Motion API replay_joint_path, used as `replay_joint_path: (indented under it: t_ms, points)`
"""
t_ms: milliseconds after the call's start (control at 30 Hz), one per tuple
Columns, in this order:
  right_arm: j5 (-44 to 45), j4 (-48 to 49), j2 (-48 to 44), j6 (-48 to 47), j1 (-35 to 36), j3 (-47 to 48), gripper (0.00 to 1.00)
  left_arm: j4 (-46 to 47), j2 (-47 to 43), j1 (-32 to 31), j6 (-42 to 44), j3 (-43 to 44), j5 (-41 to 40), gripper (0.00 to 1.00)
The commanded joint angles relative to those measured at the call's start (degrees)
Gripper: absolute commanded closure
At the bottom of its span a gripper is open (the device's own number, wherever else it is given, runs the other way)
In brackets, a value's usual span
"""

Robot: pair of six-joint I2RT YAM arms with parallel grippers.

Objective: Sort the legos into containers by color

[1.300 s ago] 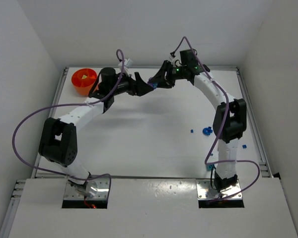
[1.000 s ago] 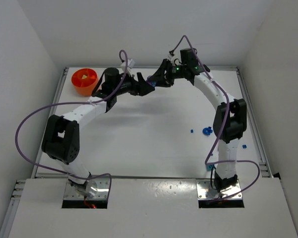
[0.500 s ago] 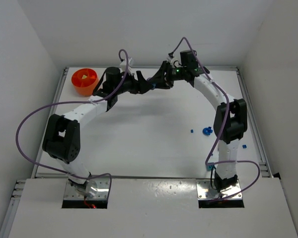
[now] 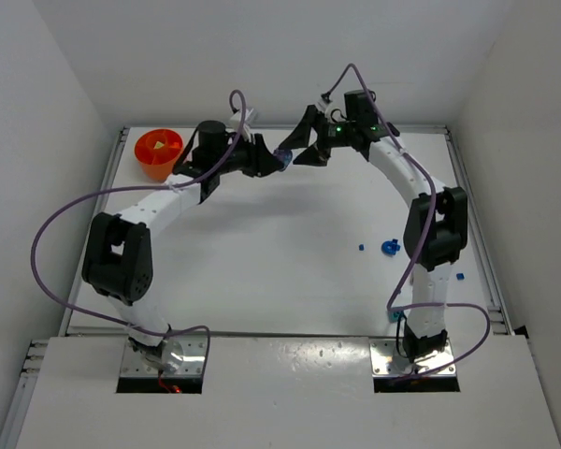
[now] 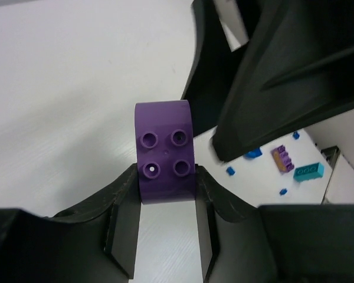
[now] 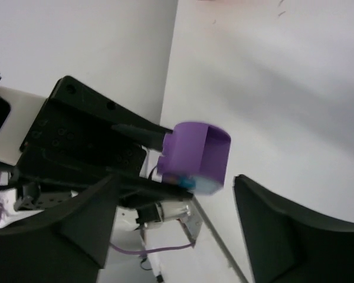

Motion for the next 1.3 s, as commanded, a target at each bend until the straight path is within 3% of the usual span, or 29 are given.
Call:
replay_joint_path:
  t_ms: [0,100,167,333,467,733,1267]
  points:
    - [3.3,-4.4,-5.2,-8.8,-2.8,5.3,0.17,-7.2,-3.9,4.2,8.3,0.9,4.6,0.78]
    - [10.3,-9.5,-8.6,-20.3,-6.4,7.1,0.08,-18.6,-5.1,9.4,19.1,1.8,5.2,0.78]
    - [16.6,-13.8,-10.3,-28.6,-7.8,6.1,0.08,-28.8,-5.7,13.6,31.6,5.9,4.7,0.78]
    - [22.7,-16.9,-15.8,-36.7,-9.8,0.5,0.06,-41.8,-2.2,24.3,49.3,15.4,-2.1,0.72]
    - [22.7,-17.4,-16.9,-37.4,-9.8,-1.2,0.06,-49.4,5.5,29.9,54.5,25.5,-2.7,0.72]
    - [22.2,-17.4,-16.9,-38.5,-9.8,-1.2,0.06,-58.6,18.4,32.2,63.3,42.0,-6.0,0.71]
    - [21.1,-16.9,-15.8,-38.0,-9.8,-1.8,0.06,-58.1,24.5,32.2,64.0,46.1,-8.1,0.7]
